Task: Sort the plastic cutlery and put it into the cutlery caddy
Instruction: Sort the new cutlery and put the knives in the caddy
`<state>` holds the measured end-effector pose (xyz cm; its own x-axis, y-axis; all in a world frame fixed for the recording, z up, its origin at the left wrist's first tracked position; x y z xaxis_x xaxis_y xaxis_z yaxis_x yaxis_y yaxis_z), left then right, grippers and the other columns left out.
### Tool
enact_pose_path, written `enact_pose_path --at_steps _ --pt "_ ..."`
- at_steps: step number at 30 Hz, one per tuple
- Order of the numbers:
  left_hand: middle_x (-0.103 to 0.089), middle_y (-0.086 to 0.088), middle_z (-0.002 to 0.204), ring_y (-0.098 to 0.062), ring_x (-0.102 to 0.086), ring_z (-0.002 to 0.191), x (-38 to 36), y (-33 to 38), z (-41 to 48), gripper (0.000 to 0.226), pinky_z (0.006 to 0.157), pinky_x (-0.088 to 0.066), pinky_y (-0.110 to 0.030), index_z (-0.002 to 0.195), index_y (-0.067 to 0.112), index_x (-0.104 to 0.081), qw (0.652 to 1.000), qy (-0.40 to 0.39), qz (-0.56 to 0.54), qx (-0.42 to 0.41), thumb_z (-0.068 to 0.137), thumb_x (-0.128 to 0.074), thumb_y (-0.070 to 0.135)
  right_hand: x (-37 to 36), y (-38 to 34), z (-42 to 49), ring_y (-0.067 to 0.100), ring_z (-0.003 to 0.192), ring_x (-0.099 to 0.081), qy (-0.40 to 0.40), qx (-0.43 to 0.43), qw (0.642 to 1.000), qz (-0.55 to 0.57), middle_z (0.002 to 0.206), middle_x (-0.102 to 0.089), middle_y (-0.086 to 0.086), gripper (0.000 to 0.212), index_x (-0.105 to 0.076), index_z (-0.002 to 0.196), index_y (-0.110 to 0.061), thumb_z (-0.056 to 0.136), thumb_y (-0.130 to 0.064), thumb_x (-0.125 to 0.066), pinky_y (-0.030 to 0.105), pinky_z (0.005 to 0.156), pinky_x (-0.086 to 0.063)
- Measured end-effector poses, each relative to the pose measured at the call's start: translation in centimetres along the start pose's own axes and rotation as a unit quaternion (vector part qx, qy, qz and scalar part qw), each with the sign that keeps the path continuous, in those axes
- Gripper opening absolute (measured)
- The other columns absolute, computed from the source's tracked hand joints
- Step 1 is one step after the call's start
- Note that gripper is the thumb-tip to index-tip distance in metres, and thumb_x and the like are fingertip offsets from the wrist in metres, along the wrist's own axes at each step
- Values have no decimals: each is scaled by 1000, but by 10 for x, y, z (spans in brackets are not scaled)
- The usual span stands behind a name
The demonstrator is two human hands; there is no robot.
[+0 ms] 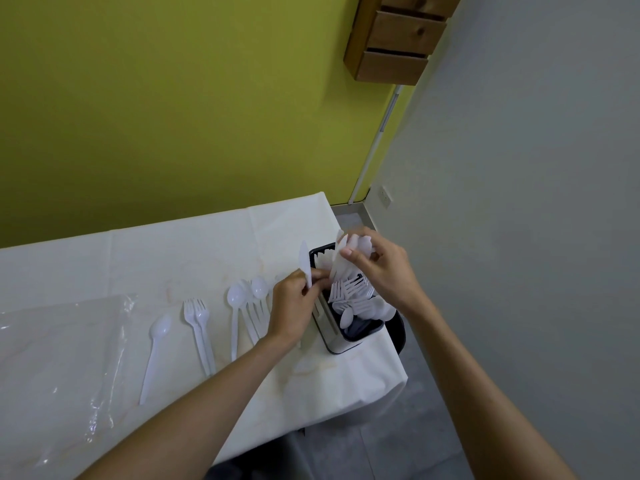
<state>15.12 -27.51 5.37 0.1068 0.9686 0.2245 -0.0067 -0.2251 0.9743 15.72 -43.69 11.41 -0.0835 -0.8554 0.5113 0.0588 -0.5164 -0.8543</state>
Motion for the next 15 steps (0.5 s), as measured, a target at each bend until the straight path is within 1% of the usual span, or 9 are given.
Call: enact_pose_path --at_steps 2,3,5,6,8,10,12,13,15 --pt "-71 16 87 8 -63 85 2 -2 2 11 71 -44 -7 89 20 -75 1000 10 -1 3 85 -68 12 -4 6 -2 12 89 -64 -5 2 1000 -27 98 -71 -11 22 -69 108 -18 92 -32 -66 27 70 -50" --pt "-71 16 88 6 -63 87 2 -3 3 11 73 -46 -9 88 21 -74 1000 3 -4 5 86 -67 13 -6 7 -2 15 93 -64 -3 3 999 -32 98 -71 -10 20 -70 106 -19 92 -33 -66 30 72 -51" --pt "-69 14 90 1 -64 89 1 -6 4 8 77 -50 -16 91 22 -69 1000 -16 -11 8 89 -63 17 -9 6 -1 18 94 -63 1 3 999 -40 98 -70 -14 17 -70 103 -22 91 -33 -67 32 72 -52" --pt "-67 10 92 -3 -64 90 1 -8 5 7 80 -52 -22 93 22 -66 1000 -21 -13 3 92 -59 23 -10 6 1 19 95 -63 2 6 999 -47 98 -69 -16 17 -70 103 -23 90 -33 -68 31 72 -52" --pt "-59 2 96 -13 -61 93 0 -11 4 22 83 -54 -34 98 22 -59 1000 -19 -8 -9 97 -45 39 -10 4 2 18 97 -62 -1 11 998 -59 101 -67 -19 18 -71 104 -25 88 -34 -70 28 71 -50" --pt "-54 -5 96 -15 -57 91 -2 -11 1 36 82 -51 -33 101 16 -54 1000 -15 2 -6 98 -32 44 -10 4 3 15 99 -61 1 13 998 -57 103 -67 -19 16 -70 102 -29 86 -34 -72 24 71 -48" --pt "-54 -11 96 -17 -53 90 -5 -6 -2 35 76 -44 -25 101 11 -50 1000 -9 -4 15 101 -28 38 -10 5 3 14 98 -61 0 15 998 -59 104 -69 -18 12 -70 98 -32 86 -32 -73 20 69 -45" --pt "-53 -11 97 -17 -51 92 -7 -3 -2 32 75 -41 -23 101 12 -51 999 -4 -11 30 102 -27 34 -10 5 2 14 97 -61 1 16 998 -64 104 -69 -17 11 -70 97 -31 86 -31 -73 18 68 -43" --pt "-50 0 96 -15 -44 101 -8 1 0 30 83 -35 -22 101 16 -53 998 15 -19 58 103 -26 28 -10 6 2 13 93 -61 6 14 998 -67 103 -70 -15 11 -71 98 -28 87 -31 -72 11 66 -40"
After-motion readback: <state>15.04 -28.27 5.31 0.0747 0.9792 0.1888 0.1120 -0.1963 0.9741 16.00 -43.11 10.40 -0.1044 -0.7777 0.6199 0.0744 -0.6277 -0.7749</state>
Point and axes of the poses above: each hand's wrist, its own z-axis towards the middle knuckle, its own x-axis out of the back of the hand, y = z × x, the point moved 2 cm from there along z, towards the middle knuckle
